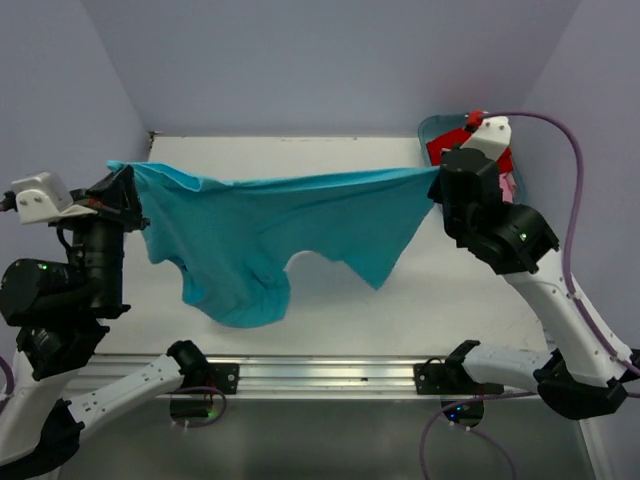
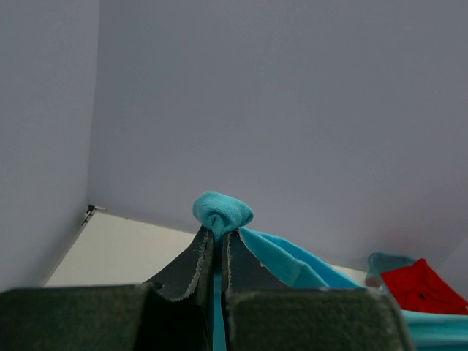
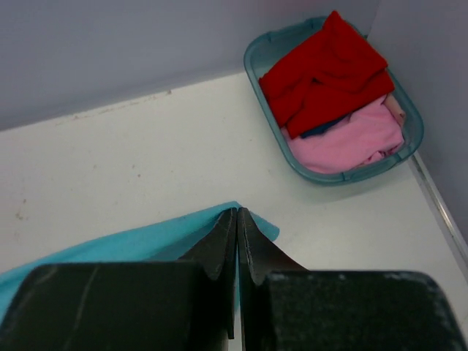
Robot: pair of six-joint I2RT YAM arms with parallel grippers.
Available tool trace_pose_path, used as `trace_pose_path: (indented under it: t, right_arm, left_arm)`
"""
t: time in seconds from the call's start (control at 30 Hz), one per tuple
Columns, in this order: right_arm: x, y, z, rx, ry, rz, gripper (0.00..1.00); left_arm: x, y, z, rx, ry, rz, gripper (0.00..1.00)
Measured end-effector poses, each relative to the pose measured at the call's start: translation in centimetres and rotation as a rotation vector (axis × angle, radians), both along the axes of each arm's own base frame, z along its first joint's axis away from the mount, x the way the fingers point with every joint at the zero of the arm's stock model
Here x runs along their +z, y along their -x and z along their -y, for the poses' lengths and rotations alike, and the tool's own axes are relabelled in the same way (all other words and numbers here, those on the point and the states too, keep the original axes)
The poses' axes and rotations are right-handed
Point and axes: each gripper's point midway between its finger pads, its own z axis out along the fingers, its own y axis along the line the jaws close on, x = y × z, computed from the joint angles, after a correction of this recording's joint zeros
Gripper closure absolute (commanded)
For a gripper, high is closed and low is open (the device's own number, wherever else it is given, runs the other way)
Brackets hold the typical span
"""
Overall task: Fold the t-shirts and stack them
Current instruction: Flatten out the tshirt
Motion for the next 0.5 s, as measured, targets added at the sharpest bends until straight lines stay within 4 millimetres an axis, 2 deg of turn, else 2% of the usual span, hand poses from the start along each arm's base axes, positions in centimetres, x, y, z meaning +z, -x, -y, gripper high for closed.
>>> trace_pose_path:
  t: [0.17,0.33,0.4,0.5]
  right_arm:
    - [6.1,2.4,2.7,0.005,-0.039,0.187,1.00]
    - [12.8,5.9,5.1,0.072,-0.097,0.407,1.00]
    - [15.2,8.0,5.7,0.145,-0.122,0.499,1.00]
    - [18.3,11.9,6.7,0.260,-0.172,0.644,1.00]
  left_arm:
    - [4.4,1.9,-0.7,-0.061,0.013,0.126,1.00]
    - [10.2,4.5,1.2,-0.252,-0.033,0.287,1.00]
    - [12.9,6.5,2.2,-0.364,-0.055,0.376,1.00]
    - [16.5,10.6,2.8,-0.508,-0.078,0.527,1.00]
